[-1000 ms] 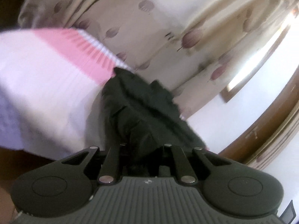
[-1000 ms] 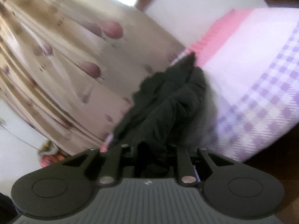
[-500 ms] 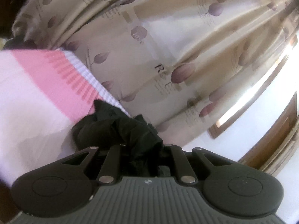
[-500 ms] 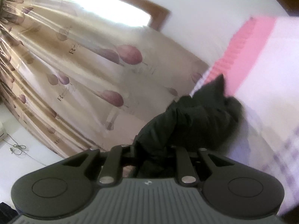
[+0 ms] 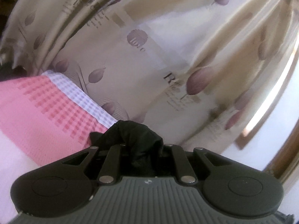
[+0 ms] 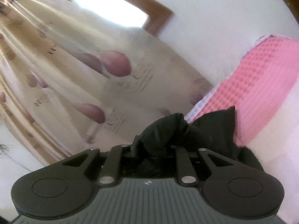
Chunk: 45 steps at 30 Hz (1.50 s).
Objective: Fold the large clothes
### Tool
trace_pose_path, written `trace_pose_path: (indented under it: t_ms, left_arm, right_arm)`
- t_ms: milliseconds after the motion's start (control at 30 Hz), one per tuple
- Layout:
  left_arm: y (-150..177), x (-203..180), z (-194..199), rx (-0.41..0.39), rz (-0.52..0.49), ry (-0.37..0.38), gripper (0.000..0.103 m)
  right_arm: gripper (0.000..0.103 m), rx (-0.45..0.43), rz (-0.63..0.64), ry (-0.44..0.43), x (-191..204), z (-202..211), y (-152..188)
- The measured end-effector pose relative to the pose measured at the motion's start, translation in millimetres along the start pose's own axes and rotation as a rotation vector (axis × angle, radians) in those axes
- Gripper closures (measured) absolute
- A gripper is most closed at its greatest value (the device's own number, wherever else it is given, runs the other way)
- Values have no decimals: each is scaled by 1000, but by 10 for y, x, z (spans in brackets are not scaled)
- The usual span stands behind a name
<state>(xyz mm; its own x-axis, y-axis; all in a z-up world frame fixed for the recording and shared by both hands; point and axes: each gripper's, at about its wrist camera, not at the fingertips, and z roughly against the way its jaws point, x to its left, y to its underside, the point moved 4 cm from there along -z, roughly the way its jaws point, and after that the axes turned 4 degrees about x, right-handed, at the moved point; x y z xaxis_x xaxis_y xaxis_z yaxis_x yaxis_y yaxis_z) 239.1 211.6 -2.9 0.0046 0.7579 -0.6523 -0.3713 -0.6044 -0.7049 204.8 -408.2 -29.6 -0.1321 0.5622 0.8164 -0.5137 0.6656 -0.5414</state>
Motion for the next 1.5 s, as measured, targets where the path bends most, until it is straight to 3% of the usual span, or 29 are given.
trace_pose_path:
  t_ms: [33, 333, 400, 467, 500, 567, 600, 633, 700, 833, 900, 967, 1000, 1133, 1233, 1333, 1433, 1500]
  left_arm:
    - [-7, 16, -98, 2, 0, -11, 86]
    - [-6, 165, -904, 24, -51, -101, 75]
    - [-6, 206, -1009, 31, -42, -114, 68]
    - [-4, 235, -1083, 41, -29, -108, 48]
    - [-2, 244, -1099, 38, -25, -102, 40]
    - [0, 210, -1101, 9, -38, -98, 8]
    - [1, 179, -1067, -29, -64, -118, 0]
    - [2, 141, -1026, -66, -91, -137, 0]
    - [-8, 74, -996, -77, -130, -119, 0]
    - [55, -111, -1033, -41, -168, -57, 5]
    - [143, -282, -1150, 12, -223, -31, 18]
    - [238, -455, -1322, 72, -260, -10, 41]
    - [290, -538, -1416, 101, -277, 6, 44]
    - [517, -779, -1834, 198, -414, 4, 45]
    - [591, -697, -2128, 223, -482, -65, 45]
    - [601, -334, -2315, 233, -416, -155, 50]
    - [621, 35, -2391, 219, -328, -179, 80]
    - [617, 171, -2411, 190, -283, -162, 86]
  right_arm:
    - [85, 2, -3, 12, -33, -94, -26]
    - [83, 25, -23, 161, -470, -1053, -166]
    - [81, 26, -38, 180, -546, -1217, -196]
    - [76, 27, -43, 187, -605, -1324, -226]
    - [68, 22, -51, 188, -633, -1357, -237]
    - [44, -1, -60, 169, -639, -1357, -260]
    - [23, -24, -45, 163, -620, -1320, -272]
    - [16, -56, -19, 164, -583, -1279, -283]
    - [16, -84, 26, 158, -506, -1213, -304]
    - [16, -54, 143, 139, -278, -1244, -263]
    - [18, 18, 275, 165, -70, -1395, -161]
    - [28, 101, 416, 195, 137, -1655, 8]
    - [36, 143, 460, 194, 209, -1795, 90]
    - [47, 258, 662, 220, 414, -2380, 383]
    - [50, 333, 796, 258, 411, -2753, 527]
    - [59, 370, 895, 332, 233, -2975, 548]
    - [65, 357, 832, 373, -175, -2951, 431]
    - [74, 331, 766, 359, -358, -2920, 334]
